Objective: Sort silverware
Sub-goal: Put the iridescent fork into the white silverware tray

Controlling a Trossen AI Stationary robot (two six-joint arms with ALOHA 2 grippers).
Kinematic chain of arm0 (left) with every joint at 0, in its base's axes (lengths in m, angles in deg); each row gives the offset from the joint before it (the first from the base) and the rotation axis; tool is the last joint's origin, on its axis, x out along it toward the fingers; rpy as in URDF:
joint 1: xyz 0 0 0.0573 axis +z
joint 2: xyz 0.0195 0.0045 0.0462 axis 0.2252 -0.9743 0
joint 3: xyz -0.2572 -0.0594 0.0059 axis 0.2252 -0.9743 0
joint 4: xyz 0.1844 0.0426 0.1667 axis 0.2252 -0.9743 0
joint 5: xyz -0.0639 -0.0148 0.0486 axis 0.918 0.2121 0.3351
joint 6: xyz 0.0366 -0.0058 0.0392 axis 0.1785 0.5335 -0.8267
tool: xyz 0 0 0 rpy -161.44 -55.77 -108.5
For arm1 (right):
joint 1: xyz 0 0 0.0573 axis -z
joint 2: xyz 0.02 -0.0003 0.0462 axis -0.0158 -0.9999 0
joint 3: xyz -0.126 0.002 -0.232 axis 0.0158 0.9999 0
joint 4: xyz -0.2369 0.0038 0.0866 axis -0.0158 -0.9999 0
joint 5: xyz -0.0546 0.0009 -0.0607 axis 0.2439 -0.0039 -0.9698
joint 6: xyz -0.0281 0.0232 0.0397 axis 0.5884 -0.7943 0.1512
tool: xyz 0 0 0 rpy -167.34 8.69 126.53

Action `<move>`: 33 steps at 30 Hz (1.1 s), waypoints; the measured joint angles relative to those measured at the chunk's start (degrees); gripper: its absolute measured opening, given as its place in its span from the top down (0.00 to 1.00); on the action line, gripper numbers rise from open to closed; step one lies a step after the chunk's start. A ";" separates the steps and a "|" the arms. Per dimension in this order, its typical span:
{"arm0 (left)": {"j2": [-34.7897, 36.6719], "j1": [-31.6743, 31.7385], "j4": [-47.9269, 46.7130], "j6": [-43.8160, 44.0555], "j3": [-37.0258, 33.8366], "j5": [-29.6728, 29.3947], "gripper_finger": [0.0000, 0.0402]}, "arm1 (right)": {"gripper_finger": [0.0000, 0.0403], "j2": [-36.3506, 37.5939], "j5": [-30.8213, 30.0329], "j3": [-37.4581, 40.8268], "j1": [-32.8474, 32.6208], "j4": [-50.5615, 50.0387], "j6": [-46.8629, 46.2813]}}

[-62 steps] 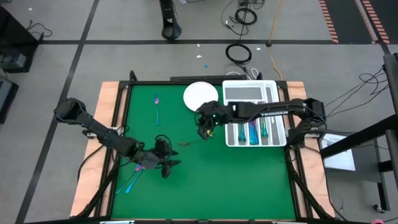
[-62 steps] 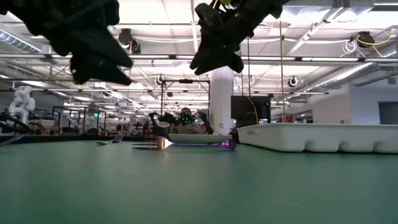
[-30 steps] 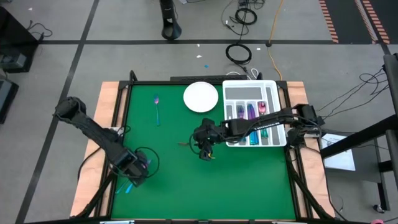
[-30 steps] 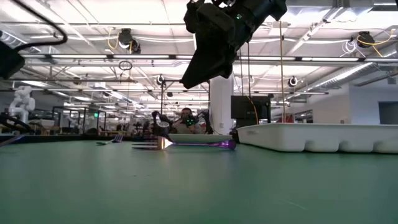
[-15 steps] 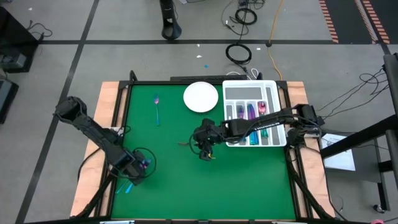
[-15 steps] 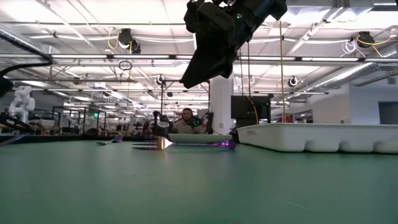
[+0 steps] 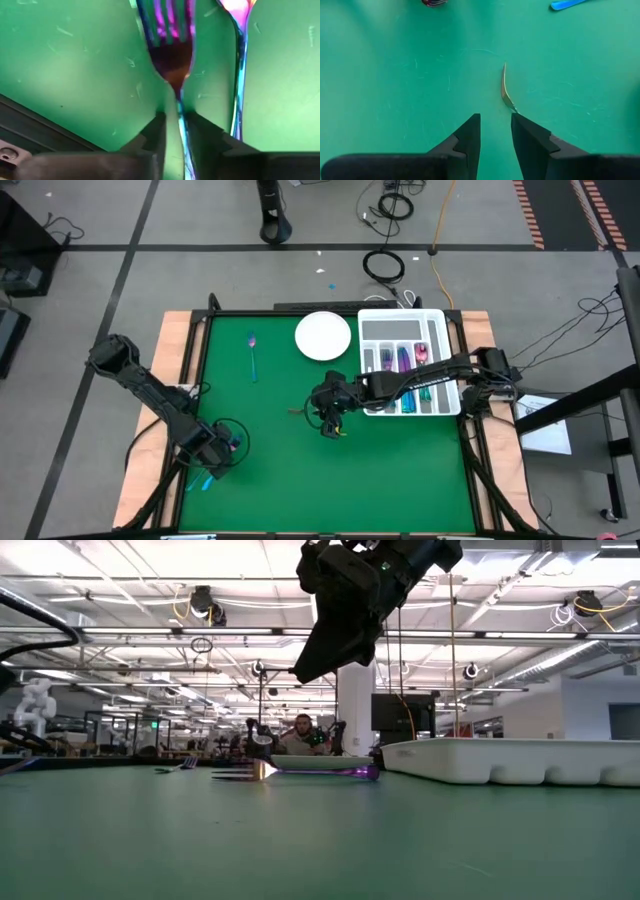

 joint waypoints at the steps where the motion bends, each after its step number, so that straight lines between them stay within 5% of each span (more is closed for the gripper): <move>1: -0.02 0.00 0.11 0.00 0.02 0.05 0.84 | 0.75 0.00 0.00 0.00 0.00 0.00 0.01; 6: -0.02 0.00 1.21 0.25 0.01 -0.27 0.98 | 0.75 0.02 0.00 0.00 0.00 -0.24 0.00; 12: -0.17 -0.07 0.28 -1.54 1.33 -2.16 0.96 | 0.75 0.02 0.00 0.00 -0.01 -1.03 0.00; 22: 3.92 1.40 -4.67 -5.13 7.06 -13.98 0.98 | 0.75 0.02 0.00 0.00 -0.24 -0.48 -1.58; 27: 7.63 3.15 -4.54 -7.47 9.66 -26.14 0.98 | 0.75 -0.27 -0.07 0.00 -1.66 3.37 -4.32; 33: 10.35 5.61 0.21 -9.15 11.43 -52.16 0.98 | 0.75 -1.22 -0.09 0.04 -4.74 10.90 -4.54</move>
